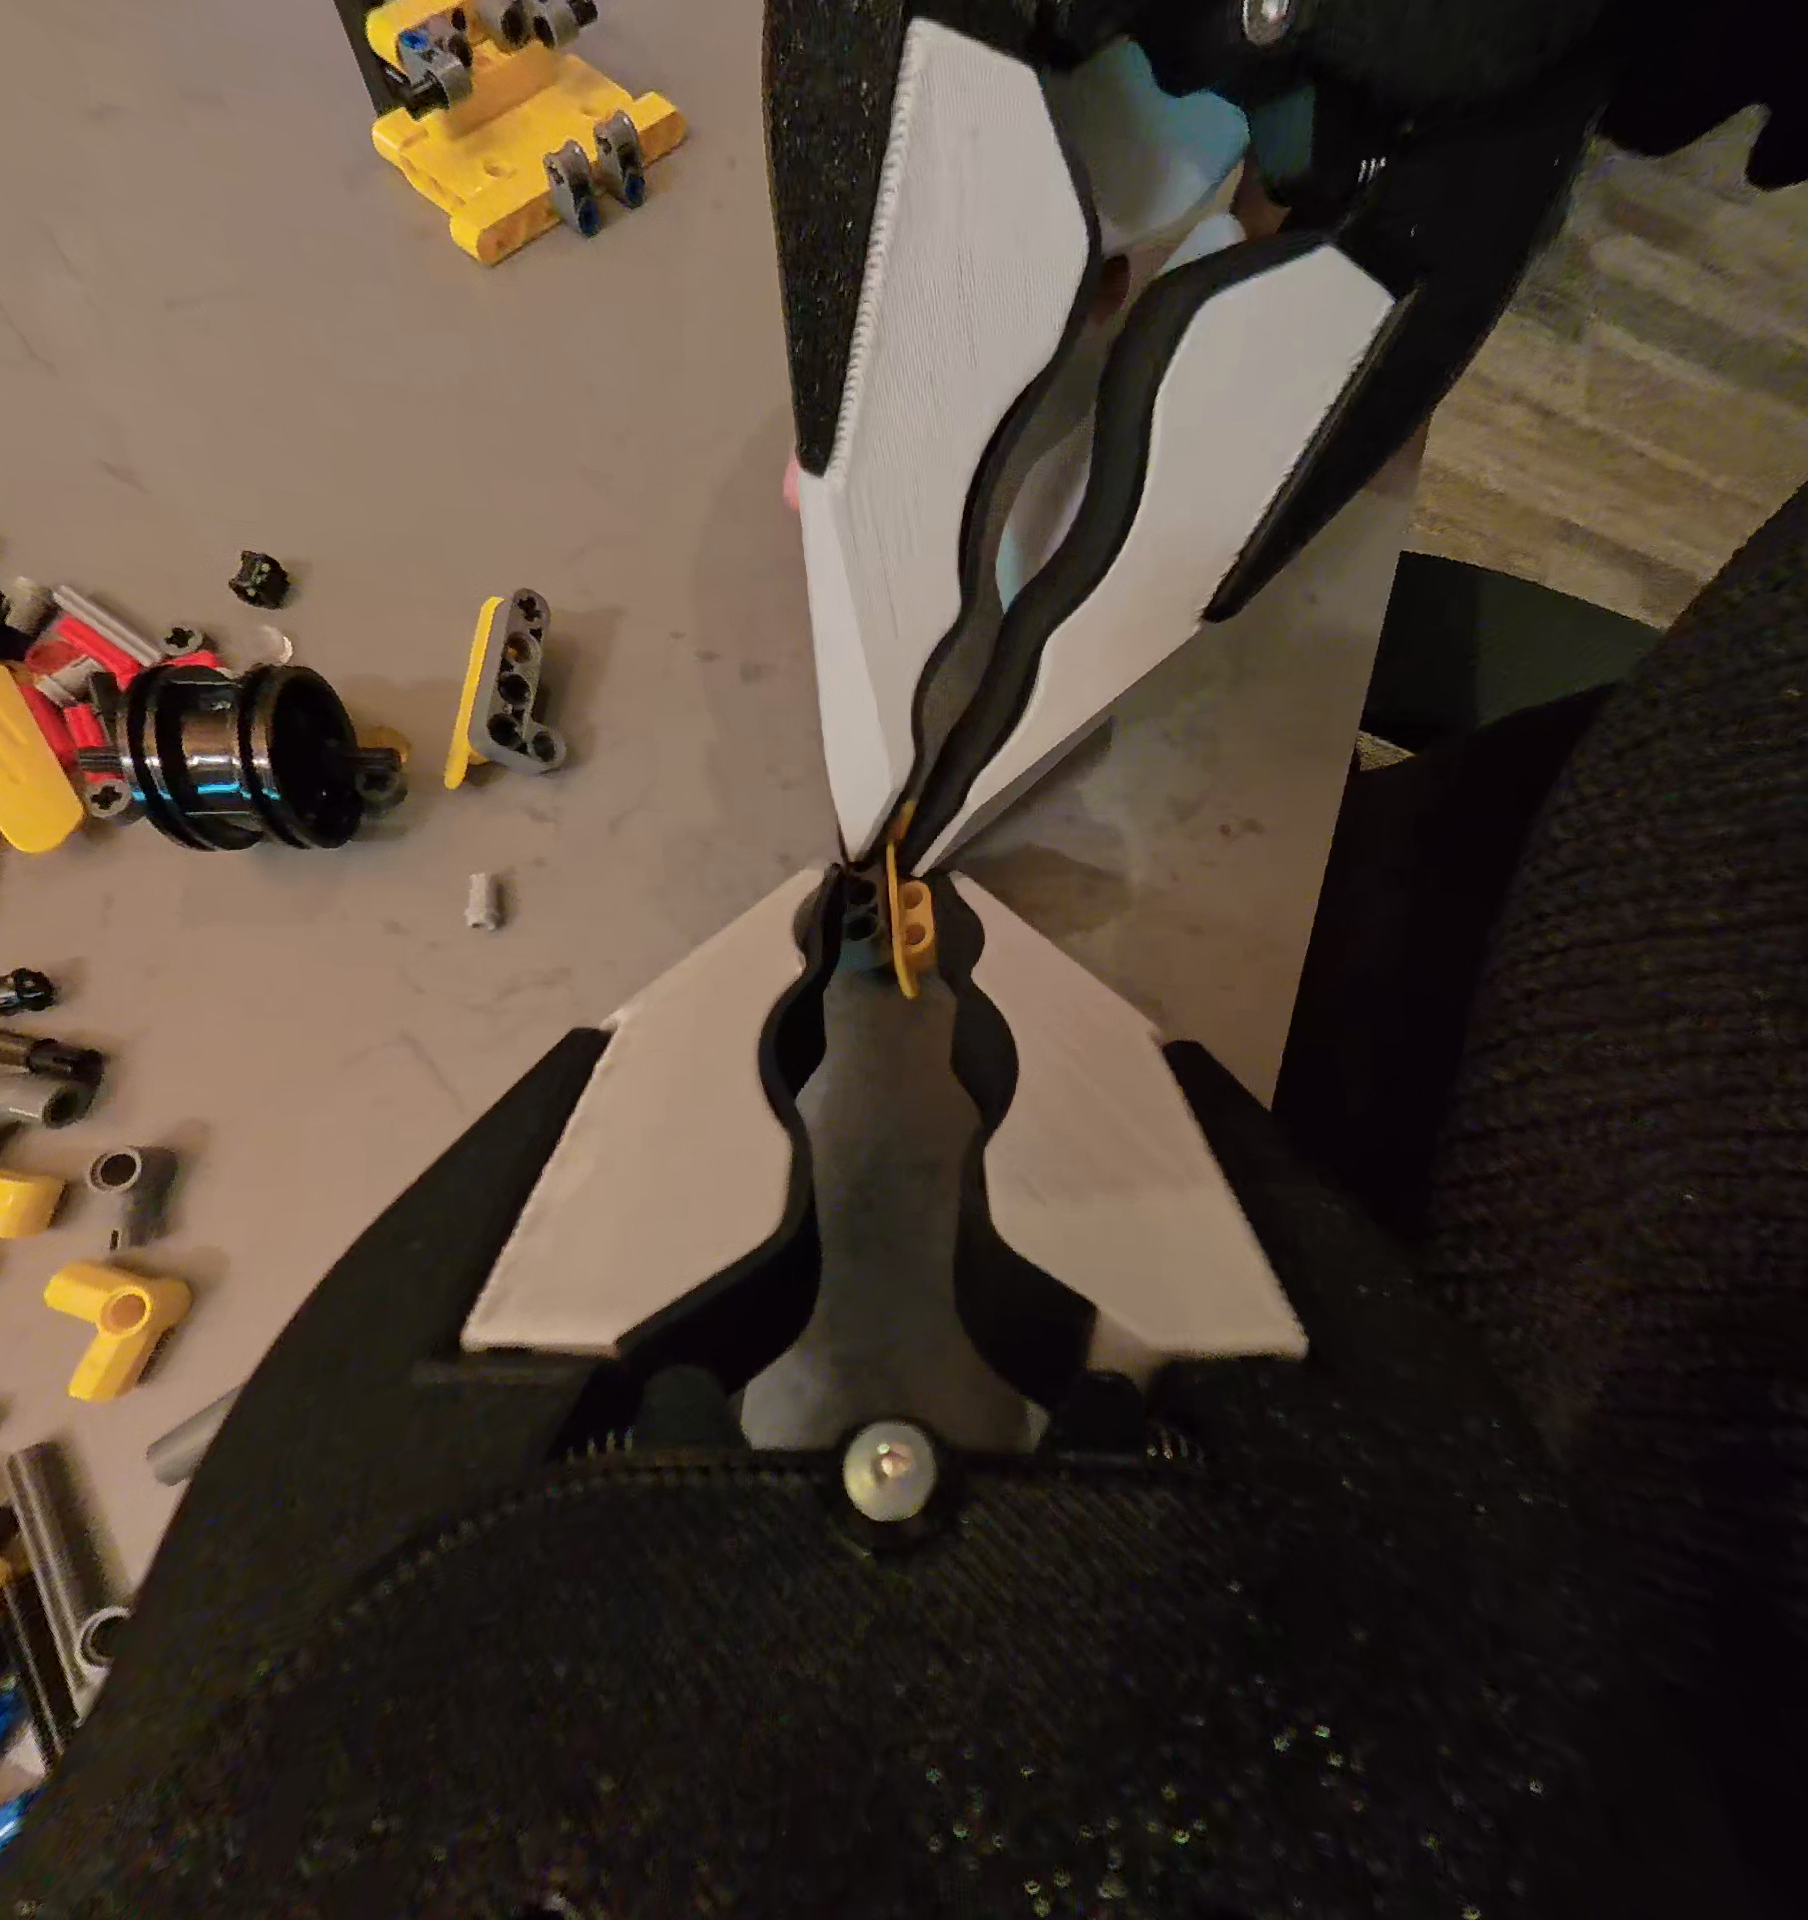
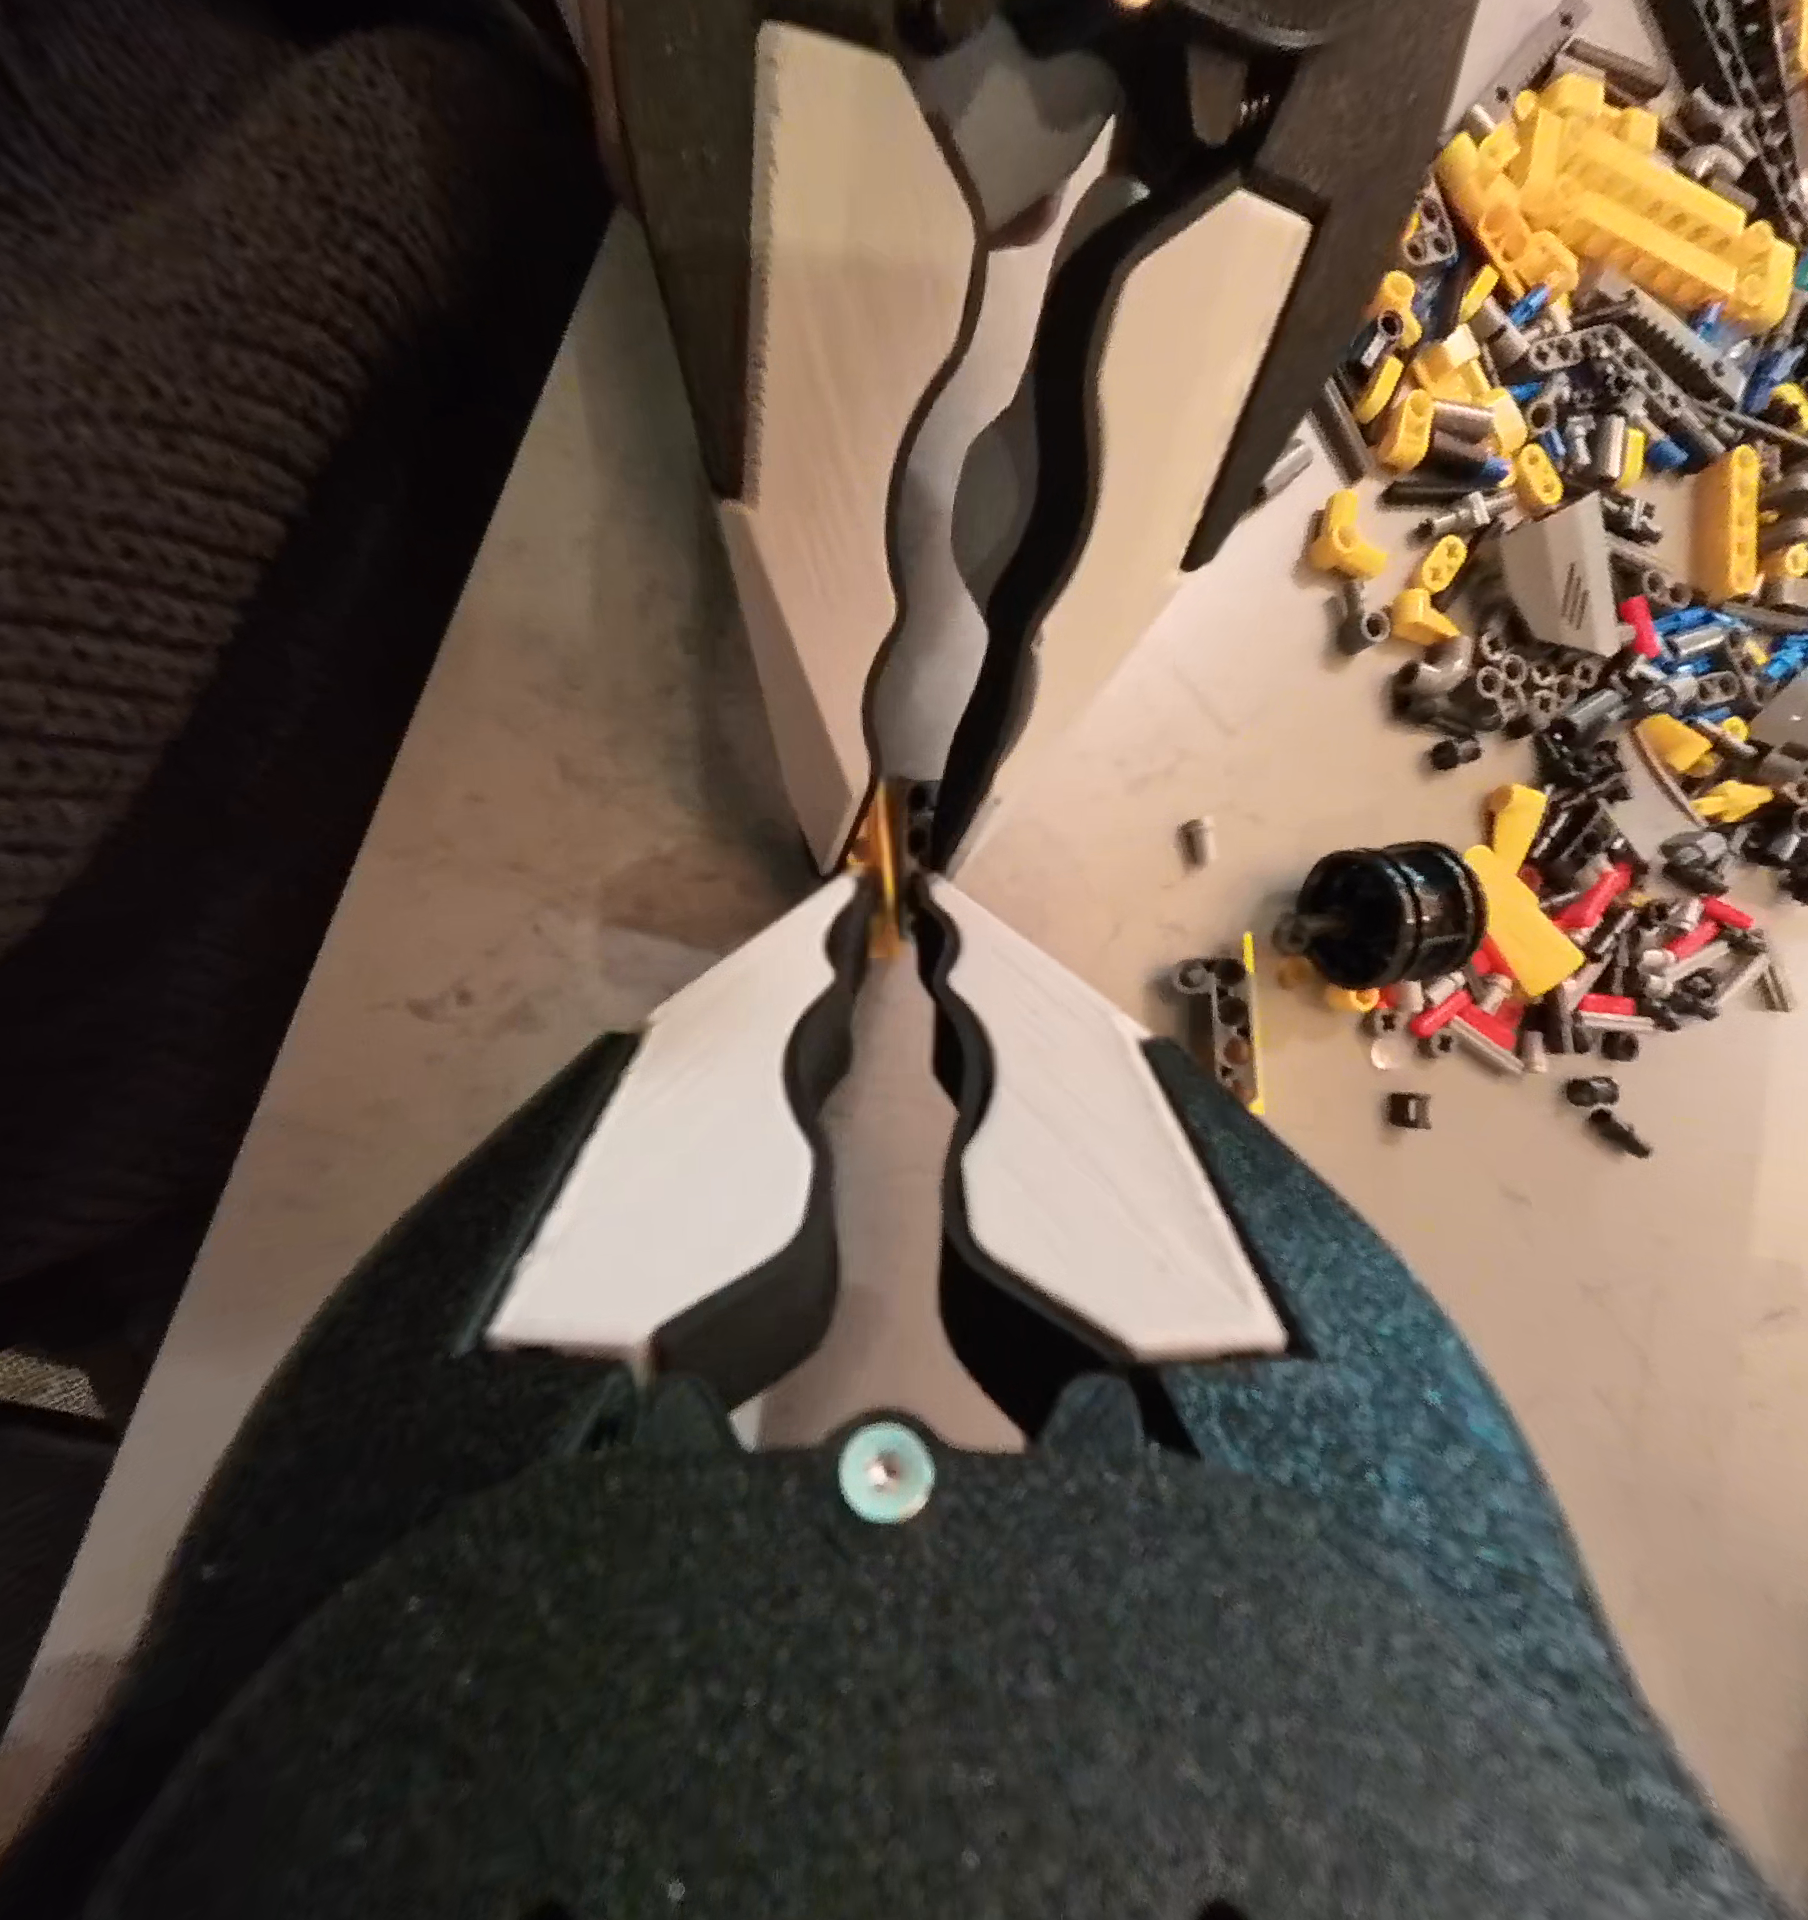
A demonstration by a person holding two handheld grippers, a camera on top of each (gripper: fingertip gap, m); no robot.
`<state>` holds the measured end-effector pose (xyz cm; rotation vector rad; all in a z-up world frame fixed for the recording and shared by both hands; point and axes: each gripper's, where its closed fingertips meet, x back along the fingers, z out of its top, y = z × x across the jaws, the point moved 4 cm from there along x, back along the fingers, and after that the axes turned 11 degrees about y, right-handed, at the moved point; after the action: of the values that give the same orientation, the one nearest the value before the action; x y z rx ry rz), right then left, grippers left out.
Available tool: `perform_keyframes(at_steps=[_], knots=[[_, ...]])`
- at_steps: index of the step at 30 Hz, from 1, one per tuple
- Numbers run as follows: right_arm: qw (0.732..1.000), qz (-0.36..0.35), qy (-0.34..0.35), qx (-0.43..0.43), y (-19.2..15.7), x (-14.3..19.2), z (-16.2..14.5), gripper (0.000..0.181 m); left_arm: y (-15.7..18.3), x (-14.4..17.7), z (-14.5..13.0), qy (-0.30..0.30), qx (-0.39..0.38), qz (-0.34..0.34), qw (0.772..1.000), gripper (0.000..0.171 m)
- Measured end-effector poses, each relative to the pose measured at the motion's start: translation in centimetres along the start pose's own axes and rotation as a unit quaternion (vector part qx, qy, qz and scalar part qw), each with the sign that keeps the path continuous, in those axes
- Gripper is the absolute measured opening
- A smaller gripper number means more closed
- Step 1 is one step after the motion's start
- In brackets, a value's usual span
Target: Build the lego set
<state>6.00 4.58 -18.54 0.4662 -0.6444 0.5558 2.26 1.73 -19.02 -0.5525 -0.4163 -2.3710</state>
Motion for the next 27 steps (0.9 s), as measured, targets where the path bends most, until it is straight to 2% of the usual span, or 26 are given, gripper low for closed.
perform_keyframes(at_steps=[2,9,14,17,20,27], knots=[[1.000,-0.009,-0.009,0.003,0.0,-0.1,-0.4,0.021,0.0,-0.2,-0.4,-0.017,0.005,-0.007,1.000,0.021],[0.999,-0.035,-0.008,-0.021,0.2,0.6,-0.8,0.037,0.0,0.4,-0.6,-0.011,0.019,-0.017,1.000,0.041],[0.999,-0.044,0.009,-0.002,-0.3,0.6,-0.3,0.030,-0.1,1.2,-0.1,0.021,0.019,-0.017,0.999,0.032],[0.999,-0.037,0.001,0.005,-0.5,0.1,-0.5,0.023,-0.2,1.1,-0.5,0.004,0.010,-0.010,1.000,0.030],[0.999,-0.041,0.001,0.012,-0.4,0.1,-0.5,0.008,-0.2,0.9,-0.9,-0.014,-0.003,-0.003,1.000,0.025],[0.998,-0.052,-0.027,0.001,-0.7,1.3,-1.6,0.007,-0.3,1.2,-0.8,-0.002,0.007,-0.006,1.000,0.023]])
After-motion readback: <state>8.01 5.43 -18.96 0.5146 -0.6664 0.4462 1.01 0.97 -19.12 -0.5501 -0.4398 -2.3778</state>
